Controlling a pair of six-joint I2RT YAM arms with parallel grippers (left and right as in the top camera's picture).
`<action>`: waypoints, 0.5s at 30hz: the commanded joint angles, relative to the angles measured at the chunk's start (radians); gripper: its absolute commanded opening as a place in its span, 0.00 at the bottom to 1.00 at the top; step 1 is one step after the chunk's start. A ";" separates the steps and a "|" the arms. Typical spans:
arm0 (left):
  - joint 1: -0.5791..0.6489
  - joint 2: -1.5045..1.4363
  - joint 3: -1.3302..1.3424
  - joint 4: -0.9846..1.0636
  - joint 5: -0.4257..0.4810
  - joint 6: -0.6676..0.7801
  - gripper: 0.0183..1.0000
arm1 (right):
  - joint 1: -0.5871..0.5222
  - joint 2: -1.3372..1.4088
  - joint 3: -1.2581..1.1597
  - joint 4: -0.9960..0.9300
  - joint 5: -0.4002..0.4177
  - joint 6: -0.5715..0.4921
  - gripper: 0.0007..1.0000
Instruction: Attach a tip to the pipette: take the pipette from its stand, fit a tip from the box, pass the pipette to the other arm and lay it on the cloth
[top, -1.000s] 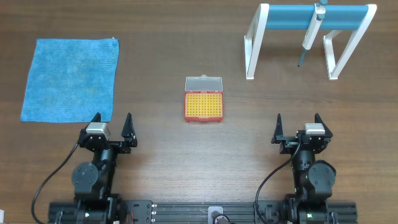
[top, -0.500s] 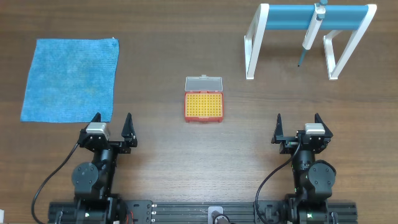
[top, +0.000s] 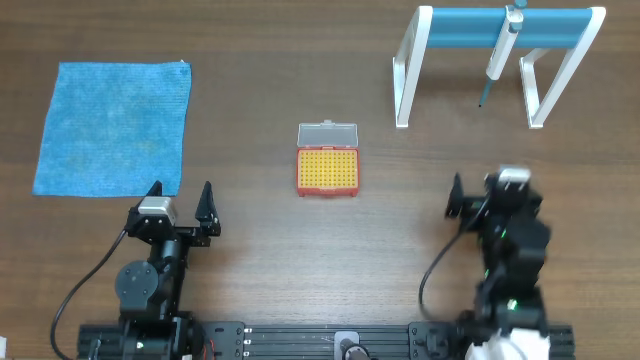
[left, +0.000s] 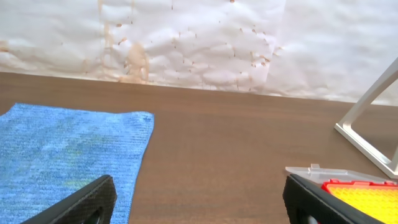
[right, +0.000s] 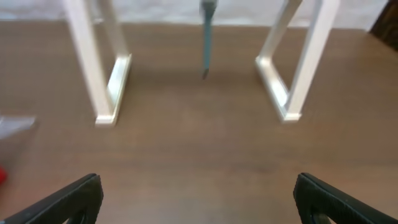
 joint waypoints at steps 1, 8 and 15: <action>0.004 -0.007 -0.001 -0.008 -0.004 0.010 0.87 | -0.037 0.331 0.189 0.161 -0.009 -0.003 0.99; 0.004 -0.007 -0.001 -0.008 -0.004 0.010 0.87 | -0.037 0.771 0.213 0.731 -0.009 -0.002 0.99; 0.004 -0.007 -0.001 -0.008 -0.004 0.010 0.87 | -0.036 1.005 0.243 0.996 -0.053 0.141 0.99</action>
